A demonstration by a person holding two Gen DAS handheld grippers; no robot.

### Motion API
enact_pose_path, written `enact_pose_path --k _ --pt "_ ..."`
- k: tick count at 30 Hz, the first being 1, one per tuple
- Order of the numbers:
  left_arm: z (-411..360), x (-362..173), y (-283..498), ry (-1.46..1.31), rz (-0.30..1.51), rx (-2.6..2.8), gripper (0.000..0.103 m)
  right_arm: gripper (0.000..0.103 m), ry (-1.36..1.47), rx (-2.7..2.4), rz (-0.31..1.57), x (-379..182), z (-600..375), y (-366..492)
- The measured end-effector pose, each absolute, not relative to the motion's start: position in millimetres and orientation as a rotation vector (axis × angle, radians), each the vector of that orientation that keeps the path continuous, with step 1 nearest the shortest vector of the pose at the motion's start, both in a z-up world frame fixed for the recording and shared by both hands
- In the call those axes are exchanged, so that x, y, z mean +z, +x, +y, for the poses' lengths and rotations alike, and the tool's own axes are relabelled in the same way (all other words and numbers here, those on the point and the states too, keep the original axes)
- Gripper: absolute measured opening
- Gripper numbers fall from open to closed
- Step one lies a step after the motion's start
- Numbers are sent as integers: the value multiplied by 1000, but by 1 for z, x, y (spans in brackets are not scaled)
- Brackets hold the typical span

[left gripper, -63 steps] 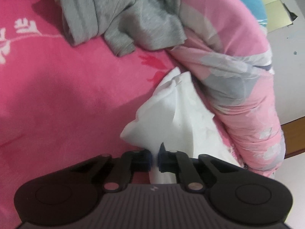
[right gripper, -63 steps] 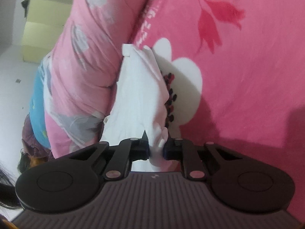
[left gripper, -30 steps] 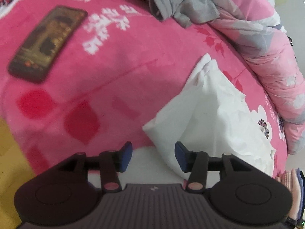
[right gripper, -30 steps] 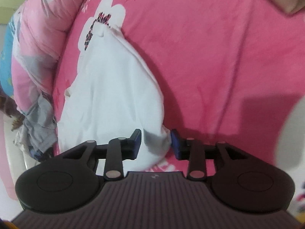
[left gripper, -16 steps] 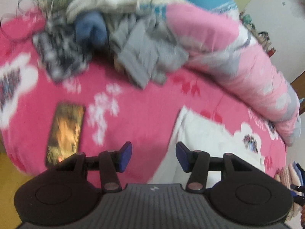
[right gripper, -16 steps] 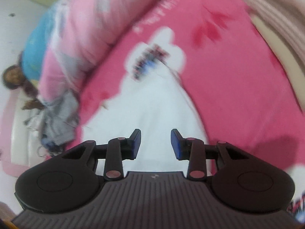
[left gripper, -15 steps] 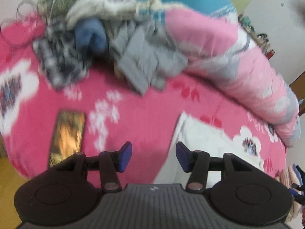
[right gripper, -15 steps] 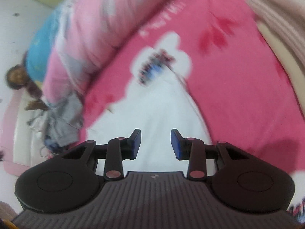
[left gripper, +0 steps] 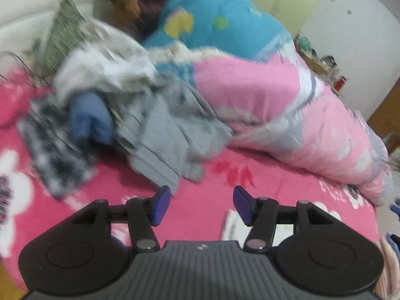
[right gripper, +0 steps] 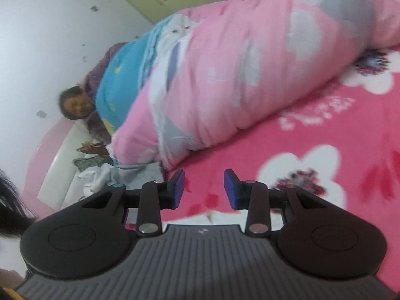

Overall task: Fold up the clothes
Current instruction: 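Withdraw both open grippers and move them over the folded sweatshirt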

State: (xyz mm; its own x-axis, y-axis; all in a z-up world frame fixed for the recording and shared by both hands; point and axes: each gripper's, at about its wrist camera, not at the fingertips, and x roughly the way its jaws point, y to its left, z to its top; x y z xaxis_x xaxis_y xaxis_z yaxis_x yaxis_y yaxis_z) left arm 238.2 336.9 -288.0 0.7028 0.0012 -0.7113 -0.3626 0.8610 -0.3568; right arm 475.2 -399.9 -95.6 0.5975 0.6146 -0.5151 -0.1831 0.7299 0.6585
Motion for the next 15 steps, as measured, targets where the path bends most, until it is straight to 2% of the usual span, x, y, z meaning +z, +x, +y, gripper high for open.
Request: enact_pose_path --k 5,9,15 --pt "300 -363 267 -530 914 114 56 34 500 601 841 -118 -331 506" --pt "281 -417 282 -565 1014 86 51 34 374 696 889 -146 -274 517" --pt "258 -442 311 -466 1035 16 48 30 108 844 963 -190 -196 513"
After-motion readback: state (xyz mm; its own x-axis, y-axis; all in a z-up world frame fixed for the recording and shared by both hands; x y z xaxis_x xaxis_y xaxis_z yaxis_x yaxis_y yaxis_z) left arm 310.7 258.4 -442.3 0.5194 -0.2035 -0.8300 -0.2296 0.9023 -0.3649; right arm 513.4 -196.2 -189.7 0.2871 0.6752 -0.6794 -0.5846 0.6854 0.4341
